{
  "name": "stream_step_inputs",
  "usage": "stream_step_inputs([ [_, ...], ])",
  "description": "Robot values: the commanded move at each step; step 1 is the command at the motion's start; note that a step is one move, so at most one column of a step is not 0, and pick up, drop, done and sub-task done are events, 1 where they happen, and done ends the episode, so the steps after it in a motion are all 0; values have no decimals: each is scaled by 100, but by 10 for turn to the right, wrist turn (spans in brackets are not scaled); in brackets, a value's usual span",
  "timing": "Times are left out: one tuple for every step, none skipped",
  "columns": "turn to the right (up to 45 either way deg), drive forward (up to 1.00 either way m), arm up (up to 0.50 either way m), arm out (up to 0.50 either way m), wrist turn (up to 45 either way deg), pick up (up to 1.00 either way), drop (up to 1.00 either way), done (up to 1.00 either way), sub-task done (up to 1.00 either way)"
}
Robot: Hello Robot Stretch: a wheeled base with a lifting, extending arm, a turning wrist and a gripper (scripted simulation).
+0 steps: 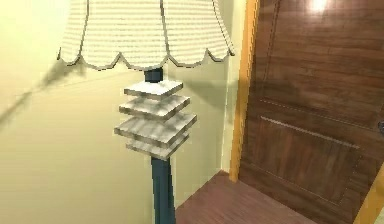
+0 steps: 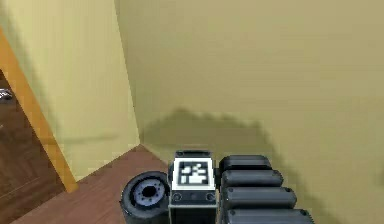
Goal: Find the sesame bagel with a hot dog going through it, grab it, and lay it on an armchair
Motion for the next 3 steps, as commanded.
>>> stream_step_inputs([
  [450,0,0,0,0,0,0,0,0],
  [60,0,0,0,0,0,0,0,0],
  [-450,0,0,0,0,0,0,0,0],
])
